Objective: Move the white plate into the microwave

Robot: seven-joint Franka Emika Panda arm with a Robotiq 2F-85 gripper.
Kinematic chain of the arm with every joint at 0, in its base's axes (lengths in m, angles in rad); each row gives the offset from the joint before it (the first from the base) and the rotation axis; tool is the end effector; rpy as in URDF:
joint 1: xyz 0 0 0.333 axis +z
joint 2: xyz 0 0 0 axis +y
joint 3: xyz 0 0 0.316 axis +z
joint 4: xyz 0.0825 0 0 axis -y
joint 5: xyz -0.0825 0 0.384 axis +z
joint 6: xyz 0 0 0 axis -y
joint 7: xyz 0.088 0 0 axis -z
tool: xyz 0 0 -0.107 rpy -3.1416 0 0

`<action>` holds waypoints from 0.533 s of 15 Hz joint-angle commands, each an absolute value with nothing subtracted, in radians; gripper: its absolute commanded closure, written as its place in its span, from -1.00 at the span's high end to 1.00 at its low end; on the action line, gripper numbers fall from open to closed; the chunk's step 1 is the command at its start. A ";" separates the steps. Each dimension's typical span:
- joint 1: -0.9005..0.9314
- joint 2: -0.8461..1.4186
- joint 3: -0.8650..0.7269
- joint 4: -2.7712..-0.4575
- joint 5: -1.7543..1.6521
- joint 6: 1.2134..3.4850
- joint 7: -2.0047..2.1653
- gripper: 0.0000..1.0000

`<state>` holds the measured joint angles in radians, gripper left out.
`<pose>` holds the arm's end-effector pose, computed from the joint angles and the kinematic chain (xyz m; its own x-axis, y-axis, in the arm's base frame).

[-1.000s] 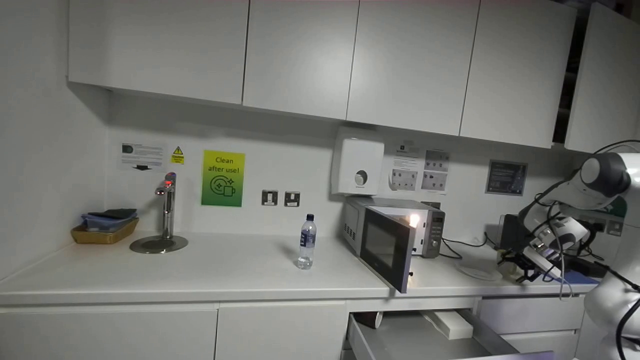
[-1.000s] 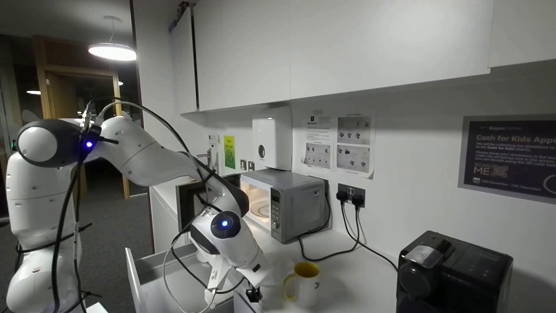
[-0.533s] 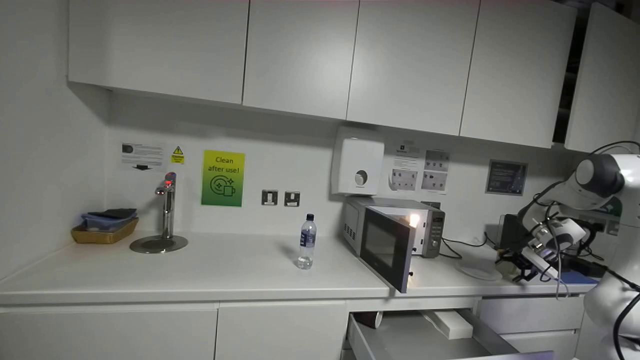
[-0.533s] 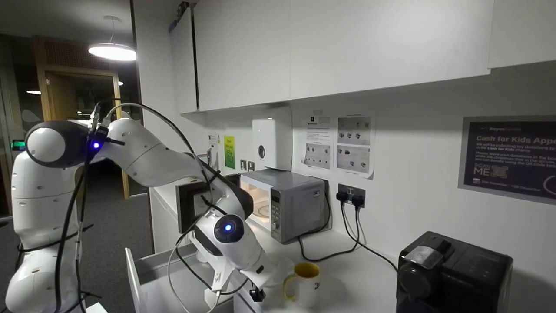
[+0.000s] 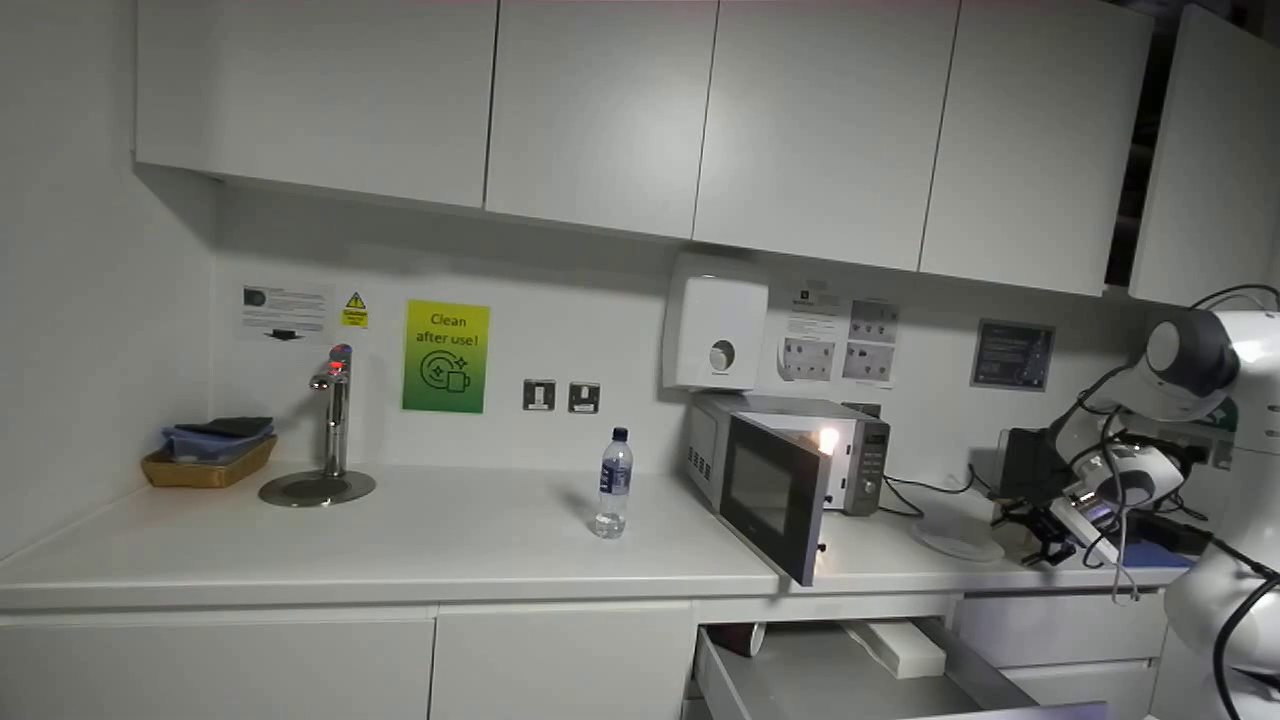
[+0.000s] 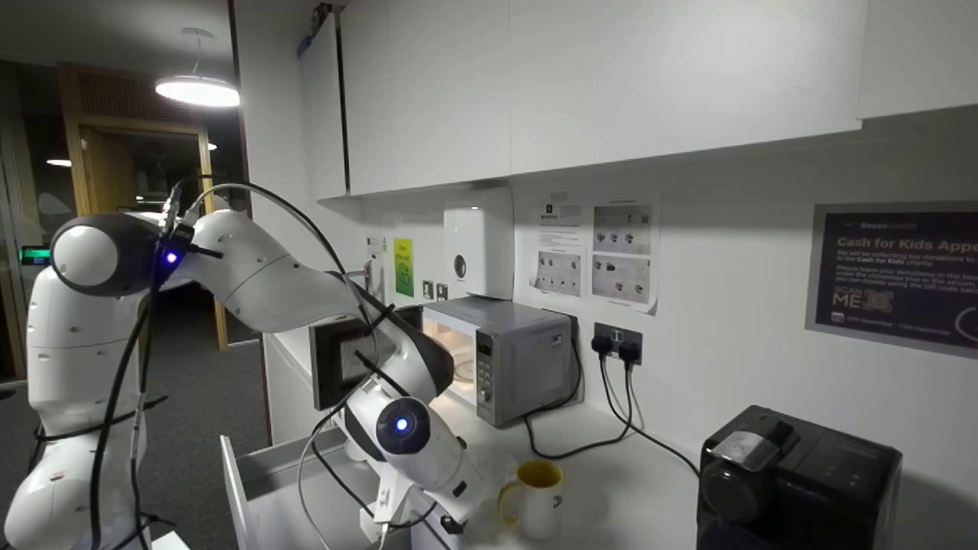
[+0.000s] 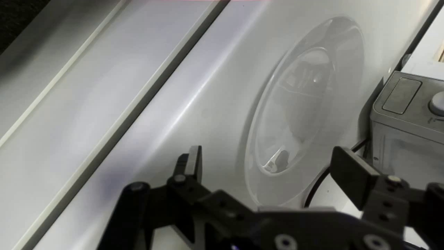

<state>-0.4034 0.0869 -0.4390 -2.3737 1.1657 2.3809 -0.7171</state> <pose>0.3389 -0.3674 0.2882 0.4643 -0.8762 0.1288 -0.6333 -0.4302 -0.6433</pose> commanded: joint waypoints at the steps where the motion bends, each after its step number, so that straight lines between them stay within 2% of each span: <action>1: -0.433 0.118 -0.432 -2.338 1.209 2.326 -0.774 1.00; 8: -0.435 0.144 -0.428 -2.312 1.255 2.279 -0.835 1.00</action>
